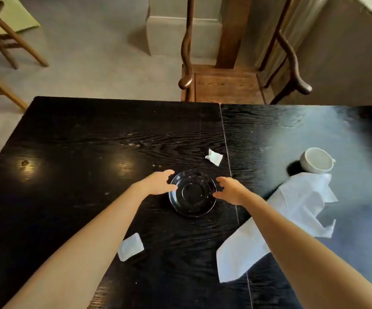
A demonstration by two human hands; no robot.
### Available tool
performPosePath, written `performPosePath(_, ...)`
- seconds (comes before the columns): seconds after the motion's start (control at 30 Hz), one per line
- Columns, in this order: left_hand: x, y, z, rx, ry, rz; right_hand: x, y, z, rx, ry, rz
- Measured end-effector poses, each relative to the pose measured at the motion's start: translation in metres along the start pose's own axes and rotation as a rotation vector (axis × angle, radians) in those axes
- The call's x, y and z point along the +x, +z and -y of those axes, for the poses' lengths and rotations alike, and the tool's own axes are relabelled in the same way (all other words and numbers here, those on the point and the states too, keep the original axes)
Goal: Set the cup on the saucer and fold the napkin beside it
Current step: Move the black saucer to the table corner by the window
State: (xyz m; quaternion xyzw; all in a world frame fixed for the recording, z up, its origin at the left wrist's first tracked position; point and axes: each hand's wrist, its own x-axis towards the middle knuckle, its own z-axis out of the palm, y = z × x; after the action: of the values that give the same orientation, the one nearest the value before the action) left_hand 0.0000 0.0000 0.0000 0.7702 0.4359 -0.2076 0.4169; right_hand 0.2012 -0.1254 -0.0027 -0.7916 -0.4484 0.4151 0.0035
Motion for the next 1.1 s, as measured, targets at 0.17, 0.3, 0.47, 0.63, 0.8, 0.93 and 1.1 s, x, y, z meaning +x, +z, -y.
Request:
performPosePath(0.17, 0.012, 0.027, 0.013, -0.047, 0.009, -0.079, 0.009, 0.023, -0.002, 0.021, -0.037, -0.053)
performPosePath(0.3, 0.019, 0.044, 0.018, -0.180, -0.001, -0.210, 0.015, 0.035, -0.003, 0.081, -0.058, -0.158)
performPosePath(0.47, 0.024, 0.053, 0.023, -0.501, -0.032, -0.215, 0.023, 0.047, -0.008, 0.187, -0.037, -0.194)
performPosePath(0.63, 0.026, 0.055, 0.019, -0.588, -0.071, -0.228, 0.022, 0.048, -0.009, 0.386, -0.014, -0.225)
performPosePath(0.8, 0.021, 0.054, 0.000, -0.642, -0.100, -0.216, 0.012, 0.039, -0.017, 0.420, 0.025, -0.239)
performPosePath(0.93, 0.018, 0.054, -0.035, -0.675, -0.058, -0.200, -0.005, 0.018, -0.040, 0.487, 0.031, -0.274)
performPosePath(1.1, 0.011, 0.052, -0.089, -0.751, -0.001, -0.183, -0.038, -0.022, -0.075, 0.948, 0.046, -0.250)
